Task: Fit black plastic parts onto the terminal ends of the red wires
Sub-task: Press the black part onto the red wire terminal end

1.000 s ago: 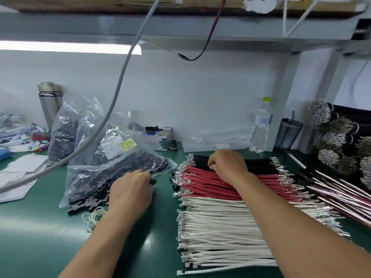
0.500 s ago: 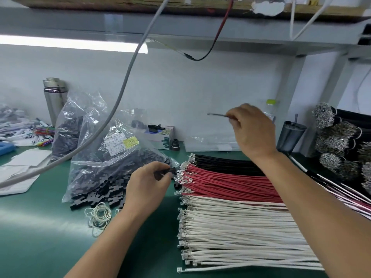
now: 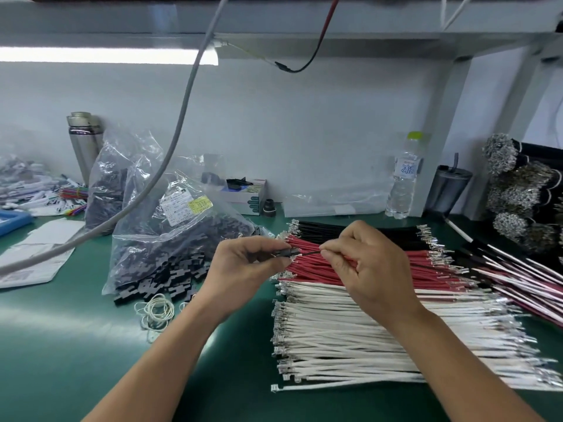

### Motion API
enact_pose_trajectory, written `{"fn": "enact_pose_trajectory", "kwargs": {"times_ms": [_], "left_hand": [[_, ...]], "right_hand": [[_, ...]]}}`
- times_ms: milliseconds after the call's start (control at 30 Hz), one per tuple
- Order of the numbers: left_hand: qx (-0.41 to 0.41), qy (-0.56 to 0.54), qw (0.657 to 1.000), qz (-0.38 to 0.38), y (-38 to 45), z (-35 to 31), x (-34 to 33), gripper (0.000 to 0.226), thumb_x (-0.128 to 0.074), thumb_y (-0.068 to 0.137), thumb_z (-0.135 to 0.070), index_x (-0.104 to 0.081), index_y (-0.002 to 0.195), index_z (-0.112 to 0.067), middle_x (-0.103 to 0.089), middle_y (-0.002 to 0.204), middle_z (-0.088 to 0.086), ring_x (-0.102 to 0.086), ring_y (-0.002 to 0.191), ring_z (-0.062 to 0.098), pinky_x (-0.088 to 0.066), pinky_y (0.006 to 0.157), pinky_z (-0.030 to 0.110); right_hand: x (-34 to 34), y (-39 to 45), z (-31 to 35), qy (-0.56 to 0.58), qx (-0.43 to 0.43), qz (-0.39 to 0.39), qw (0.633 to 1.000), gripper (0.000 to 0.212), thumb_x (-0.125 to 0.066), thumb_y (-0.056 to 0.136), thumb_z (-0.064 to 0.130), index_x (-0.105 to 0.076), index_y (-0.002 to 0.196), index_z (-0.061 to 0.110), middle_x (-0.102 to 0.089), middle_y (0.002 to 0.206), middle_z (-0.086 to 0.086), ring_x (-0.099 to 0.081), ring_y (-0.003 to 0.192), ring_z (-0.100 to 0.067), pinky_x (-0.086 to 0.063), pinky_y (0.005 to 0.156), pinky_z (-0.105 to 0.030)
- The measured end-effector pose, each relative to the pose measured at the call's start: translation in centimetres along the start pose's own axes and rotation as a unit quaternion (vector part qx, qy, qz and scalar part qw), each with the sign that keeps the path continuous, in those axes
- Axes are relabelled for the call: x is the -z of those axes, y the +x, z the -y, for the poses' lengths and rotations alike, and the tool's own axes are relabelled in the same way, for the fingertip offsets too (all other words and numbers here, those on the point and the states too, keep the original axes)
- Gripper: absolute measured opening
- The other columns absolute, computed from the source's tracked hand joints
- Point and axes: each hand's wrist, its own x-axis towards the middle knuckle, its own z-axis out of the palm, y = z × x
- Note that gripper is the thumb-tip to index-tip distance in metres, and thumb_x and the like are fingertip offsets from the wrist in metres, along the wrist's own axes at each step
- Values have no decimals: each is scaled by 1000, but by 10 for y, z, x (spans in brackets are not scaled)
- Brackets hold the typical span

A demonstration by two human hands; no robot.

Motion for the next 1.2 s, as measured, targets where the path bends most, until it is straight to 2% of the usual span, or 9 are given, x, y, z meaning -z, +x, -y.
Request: {"fn": "enact_pose_trajectory", "kwargs": {"times_ms": [100, 267, 433, 600, 767, 967, 1100, 1133, 1200], "left_hand": [[5, 20, 1000, -5, 0, 2, 2, 33, -84, 79, -1, -84, 91, -32, -81, 90, 2, -72, 79, 17, -58, 75, 23], [8, 20, 1000, 15, -2, 1, 0, 31, -85, 79, -2, -84, 91, -31, -81, 91, 3, -75, 84, 21, -61, 82, 28], [20, 8, 1000, 20, -2, 1, -1, 28, -86, 78, -4, -84, 92, -27, -81, 91, 5, -74, 82, 18, -60, 79, 24], [39, -31, 998, 25, -4, -2, -1, 26, -84, 78, -2, -84, 92, -23, -80, 91, 9, -73, 79, 17, -59, 73, 23], [36, -39, 998, 29, -5, -4, -1, 25, -85, 67, -16, -84, 92, -20, -80, 92, 10, -73, 81, 20, -61, 78, 30], [11, -9, 999, 43, -5, -2, -1, 24, -85, 74, -7, -84, 90, -24, -80, 91, 7, -73, 81, 16, -59, 76, 24], [4, 62, 997, 42, -5, 0, -1, 24, -87, 74, -8, -84, 91, -25, -79, 89, 6, -73, 86, 29, -61, 82, 36], [2, 71, 997, 40, -6, 0, -1, 23, -87, 74, -10, -84, 91, -25, -79, 88, 6, -73, 85, 30, -61, 80, 36], [21, 32, 999, 39, -6, -1, -1, 22, -86, 70, -14, -84, 91, -22, -79, 86, 6, -73, 76, 20, -59, 71, 26]], "right_hand": [[3, -2, -4, 13, -15, 1, 1000, 7, -70, 94, 29, -75, 92, 26, -52, 82, 16, -48, 71, 5, -34, 61, -9], [3, -1, -3, -4, -12, 17, 1000, 7, -69, 94, 27, -75, 90, 25, -54, 83, 16, -44, 70, 3, -33, 61, -9], [5, -1, -5, -12, -17, 46, 999, 9, -69, 94, 28, -73, 87, 26, -55, 83, 14, -49, 73, -2, -43, 59, -21], [6, -1, -4, 8, -26, 77, 997, 10, -67, 95, 30, -72, 86, 27, -57, 84, 14, -53, 74, -3, -45, 61, -26], [9, 0, -2, 14, -17, 104, 994, 7, -67, 95, 28, -73, 91, 29, -58, 84, 14, -52, 71, -3, -43, 61, -26], [7, 0, 2, 15, -12, 118, 993, 11, -65, 97, 25, -75, 101, 27, -59, 92, 13, -53, 76, -3, -44, 63, -25], [2, -2, 5, -7, -8, 133, 991, 11, -63, 98, 24, -73, 100, 23, -60, 95, 11, -60, 83, -10, -48, 65, -31], [2, -3, 5, -12, -4, 133, 991, 11, -62, 98, 24, -73, 100, 22, -60, 95, 11, -60, 83, -10, -48, 64, -31], [1, -3, 5, -4, -10, 125, 992, 12, -61, 99, 25, -72, 101, 22, -60, 95, 12, -59, 82, -8, -47, 64, -30]]}}
